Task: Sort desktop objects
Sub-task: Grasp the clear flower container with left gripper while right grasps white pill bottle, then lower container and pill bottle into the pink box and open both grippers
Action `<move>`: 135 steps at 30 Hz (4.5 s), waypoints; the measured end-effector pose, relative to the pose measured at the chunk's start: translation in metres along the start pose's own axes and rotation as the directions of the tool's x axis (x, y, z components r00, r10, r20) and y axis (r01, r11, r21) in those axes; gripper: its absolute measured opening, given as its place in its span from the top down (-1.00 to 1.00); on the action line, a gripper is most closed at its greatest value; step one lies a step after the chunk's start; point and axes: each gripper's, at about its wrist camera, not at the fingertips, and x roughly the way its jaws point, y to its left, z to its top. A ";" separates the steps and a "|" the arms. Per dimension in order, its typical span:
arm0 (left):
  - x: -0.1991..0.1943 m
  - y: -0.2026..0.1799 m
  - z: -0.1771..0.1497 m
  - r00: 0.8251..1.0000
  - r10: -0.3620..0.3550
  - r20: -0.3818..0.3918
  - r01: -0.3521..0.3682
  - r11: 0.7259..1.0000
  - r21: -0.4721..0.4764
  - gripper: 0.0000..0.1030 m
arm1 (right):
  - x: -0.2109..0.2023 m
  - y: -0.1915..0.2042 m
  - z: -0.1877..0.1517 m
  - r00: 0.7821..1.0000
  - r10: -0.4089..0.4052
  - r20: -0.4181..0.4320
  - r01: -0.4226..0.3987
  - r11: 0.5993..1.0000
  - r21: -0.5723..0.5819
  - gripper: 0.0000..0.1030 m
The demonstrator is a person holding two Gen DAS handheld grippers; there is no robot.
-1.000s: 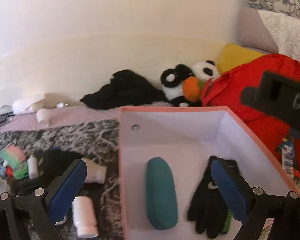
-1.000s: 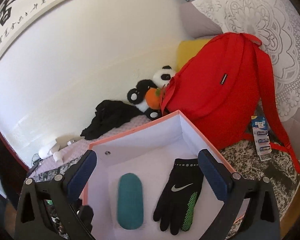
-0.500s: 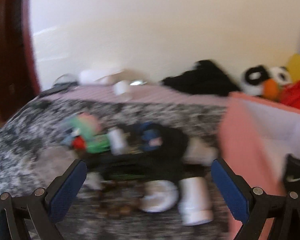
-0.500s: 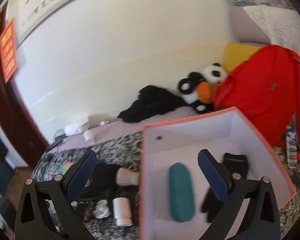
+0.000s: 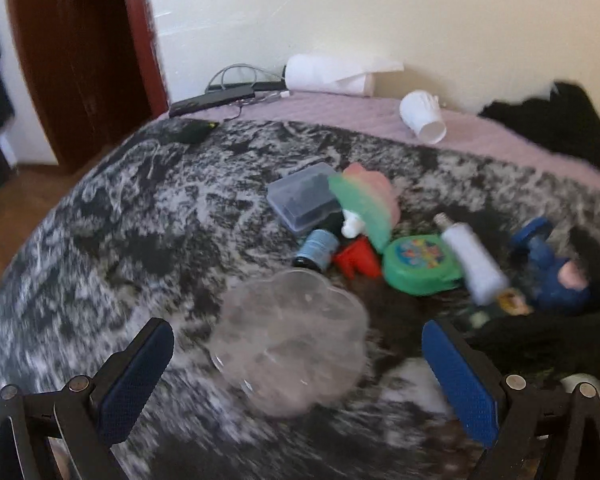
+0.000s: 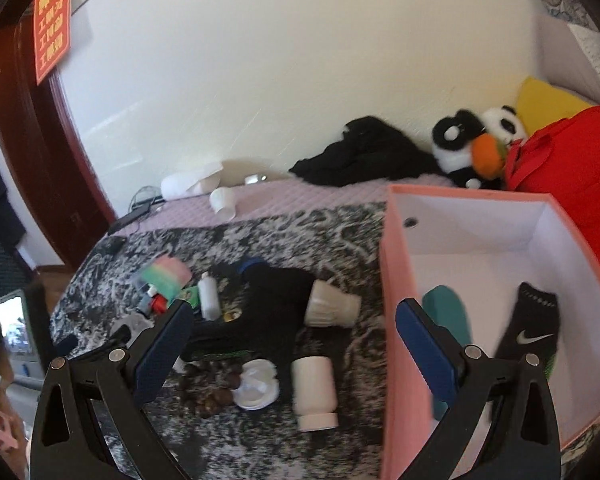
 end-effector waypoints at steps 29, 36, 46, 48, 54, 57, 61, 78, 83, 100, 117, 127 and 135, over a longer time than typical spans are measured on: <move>0.076 -0.016 -0.009 0.992 0.071 -0.108 -0.058 0.991 0.119 -1.00 | 0.125 -0.019 -0.064 0.898 0.013 -0.441 0.010 0.999 0.050 -0.82; 0.074 -0.005 -0.001 0.989 0.014 -0.146 -0.008 0.999 0.043 -1.00 | 0.143 -0.026 -0.079 0.875 0.064 -0.481 -0.059 0.998 0.025 -0.42; 0.073 0.011 0.003 0.982 -0.076 -0.171 0.070 0.997 -0.041 -1.00 | 0.135 -0.030 -0.078 0.868 0.041 -0.495 -0.074 0.996 -0.047 -0.14; 0.074 0.010 0.002 0.983 -0.073 -0.167 0.068 0.997 -0.038 -1.00 | 0.133 -0.029 -0.079 0.873 0.036 -0.487 -0.073 0.996 -0.057 -0.13; 0.095 0.005 -0.010 0.985 -0.054 -0.163 0.052 0.998 -0.020 -1.00 | 0.120 -0.020 -0.080 0.893 0.012 -0.451 -0.071 0.991 -0.115 0.08; 0.089 0.005 -0.007 0.990 -0.044 -0.133 0.039 0.998 -0.041 -0.97 | 0.112 -0.017 -0.080 0.897 0.012 -0.443 -0.086 0.985 -0.149 0.08; 0.069 0.012 0.001 0.994 -0.041 -0.099 0.034 0.996 -0.078 -0.96 | 0.104 -0.012 -0.077 0.906 0.035 -0.423 -0.107 0.983 -0.148 0.09; -0.058 -0.064 0.013 0.979 -0.168 0.119 0.161 0.985 0.067 -0.97 | 0.040 -0.015 -0.043 0.957 0.131 -0.260 -0.150 0.987 -0.055 0.09; -0.086 -0.088 0.012 0.966 -0.203 0.161 0.186 0.976 0.113 -0.97 | 0.015 -0.025 -0.034 0.971 0.135 -0.197 -0.145 0.989 -0.036 0.09; -0.151 -0.205 -0.017 0.913 -0.372 0.166 0.318 0.906 0.277 -0.97 | -0.080 -0.123 -0.025 0.998 -0.009 -0.064 0.014 0.997 0.074 0.08; -0.206 -0.328 -0.081 0.843 -0.532 0.076 0.452 0.779 0.434 -0.97 | -0.147 -0.234 -0.044 0.940 -0.341 -0.006 0.333 0.915 0.227 0.08; -0.192 -0.337 -0.089 0.837 -0.546 -0.014 0.505 0.763 0.404 -0.97 | -0.131 -0.264 -0.060 0.933 -0.359 -0.044 0.355 0.887 0.297 0.08; -0.192 -0.339 -0.090 0.838 -0.545 -0.011 0.504 0.766 0.400 -0.97 | -0.128 -0.253 -0.059 0.933 -0.359 -0.037 0.355 0.894 0.273 0.08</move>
